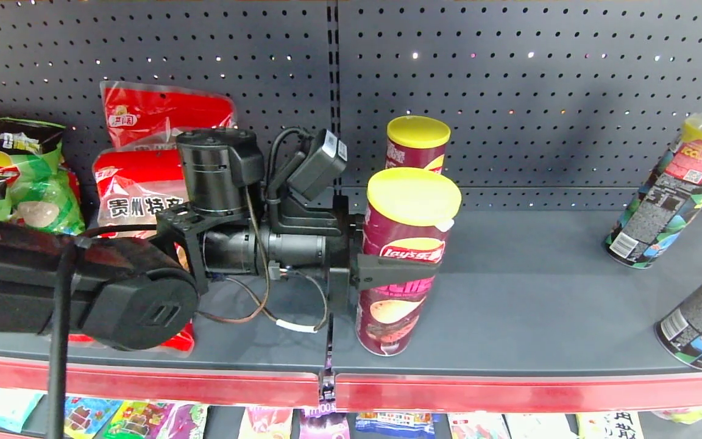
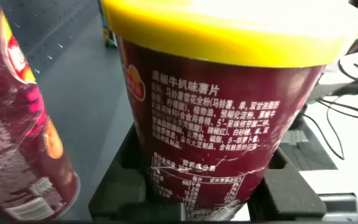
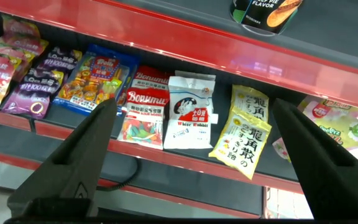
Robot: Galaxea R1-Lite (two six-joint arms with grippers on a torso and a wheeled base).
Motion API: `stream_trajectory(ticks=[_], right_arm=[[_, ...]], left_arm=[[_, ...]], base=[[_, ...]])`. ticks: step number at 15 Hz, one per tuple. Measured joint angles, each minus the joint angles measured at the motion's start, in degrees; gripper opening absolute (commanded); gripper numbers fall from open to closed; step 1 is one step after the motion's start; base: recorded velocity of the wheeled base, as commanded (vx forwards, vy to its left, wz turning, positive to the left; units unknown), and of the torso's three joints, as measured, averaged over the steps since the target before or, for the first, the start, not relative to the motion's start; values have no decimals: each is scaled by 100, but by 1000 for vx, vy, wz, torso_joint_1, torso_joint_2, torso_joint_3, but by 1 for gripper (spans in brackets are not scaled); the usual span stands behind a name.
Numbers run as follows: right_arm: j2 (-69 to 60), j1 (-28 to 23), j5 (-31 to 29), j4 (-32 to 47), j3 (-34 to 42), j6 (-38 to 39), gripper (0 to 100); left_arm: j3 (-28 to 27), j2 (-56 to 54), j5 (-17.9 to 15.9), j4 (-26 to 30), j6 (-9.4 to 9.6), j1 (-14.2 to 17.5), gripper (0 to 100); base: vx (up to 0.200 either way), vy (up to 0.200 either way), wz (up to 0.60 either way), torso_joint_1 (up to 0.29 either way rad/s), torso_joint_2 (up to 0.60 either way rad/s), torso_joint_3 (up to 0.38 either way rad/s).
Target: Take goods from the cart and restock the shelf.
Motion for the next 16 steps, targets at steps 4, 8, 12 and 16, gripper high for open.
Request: stream_trajectory(ticks=[4, 8, 12, 16], right_arm=[[2, -5, -5, 1, 0, 5, 100], [0, 0, -7, 0, 0, 5, 100], [2, -2, -10, 0, 0, 5, 100], [2, -2, -7, 0, 0, 22, 100]], left_arm=[[72, 16, 2, -84, -94, -101, 0], [72, 93, 13, -471, -347, -190, 0], [118, 258, 82, -730, -386, -258, 0], [143, 302, 82, -752, -391, -278, 0]], base=[[0, 0, 0, 0, 0, 0], [0, 0, 0, 0, 0, 0], [0, 0, 0, 0, 0, 0], [0, 0, 0, 0, 0, 0]])
